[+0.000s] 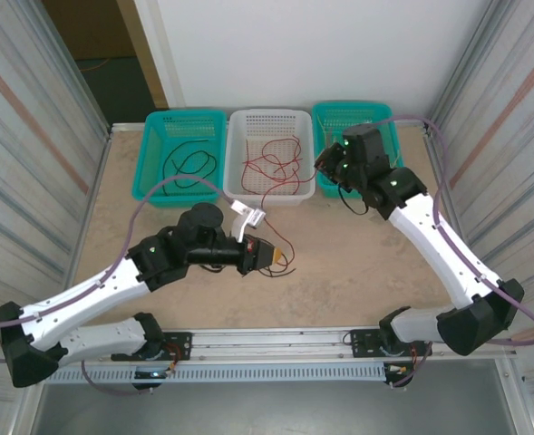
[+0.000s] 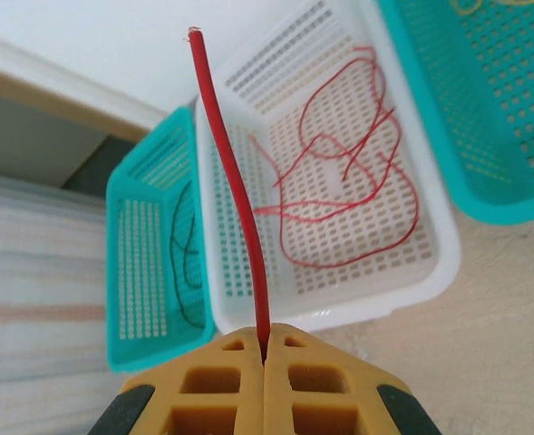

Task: Untangle the cables

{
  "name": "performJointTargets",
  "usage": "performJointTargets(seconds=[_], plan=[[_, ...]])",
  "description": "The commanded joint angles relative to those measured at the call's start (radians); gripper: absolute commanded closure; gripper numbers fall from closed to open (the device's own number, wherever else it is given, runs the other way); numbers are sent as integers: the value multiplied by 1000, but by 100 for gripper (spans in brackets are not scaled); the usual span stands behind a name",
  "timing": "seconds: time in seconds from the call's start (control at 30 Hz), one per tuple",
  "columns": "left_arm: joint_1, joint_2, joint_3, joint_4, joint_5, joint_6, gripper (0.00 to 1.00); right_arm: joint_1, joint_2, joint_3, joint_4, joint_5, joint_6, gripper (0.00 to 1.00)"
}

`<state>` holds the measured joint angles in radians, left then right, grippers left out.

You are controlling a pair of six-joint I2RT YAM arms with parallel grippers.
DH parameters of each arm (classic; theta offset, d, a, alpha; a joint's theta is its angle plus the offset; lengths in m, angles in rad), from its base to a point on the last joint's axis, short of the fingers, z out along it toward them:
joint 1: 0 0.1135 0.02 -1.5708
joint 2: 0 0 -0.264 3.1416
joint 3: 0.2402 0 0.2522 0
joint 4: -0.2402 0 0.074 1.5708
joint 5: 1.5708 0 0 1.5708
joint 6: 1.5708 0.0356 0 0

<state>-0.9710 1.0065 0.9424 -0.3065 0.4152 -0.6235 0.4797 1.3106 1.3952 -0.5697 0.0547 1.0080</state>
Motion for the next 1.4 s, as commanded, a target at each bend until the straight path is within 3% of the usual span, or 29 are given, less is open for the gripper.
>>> performJointTargets(seconds=[0.0,0.1,0.3,0.57,0.7,0.83,0.97,1.2,1.23,1.37], plan=[[0,-35,35,-266,-50,143,100,-64,-30,-2,-5,-70,40,100],[0,-72,33,-435,-175,152,100,-122,-52,4,-17,-84,34,100],[19,-203,-40,-586,-396,72,100,-229,-91,4,-22,-128,40,100],[235,-340,-44,-780,-595,-4,100,-298,-128,-4,-44,-145,30,100],[377,-393,-37,-732,-556,-6,100,-308,-146,-38,-33,-159,35,100],[468,-443,-69,-485,-355,5,100,-292,-140,-66,2,-199,44,100],[479,-396,-9,-352,-261,35,100,-255,-92,-37,0,-227,6,100],[482,-274,181,-336,-295,138,100,-241,33,94,19,-310,-54,100],[484,-258,200,-323,-301,148,100,-238,57,121,26,-324,-63,97],[500,-173,269,-259,-310,155,100,-234,157,249,-15,-358,-115,53]])
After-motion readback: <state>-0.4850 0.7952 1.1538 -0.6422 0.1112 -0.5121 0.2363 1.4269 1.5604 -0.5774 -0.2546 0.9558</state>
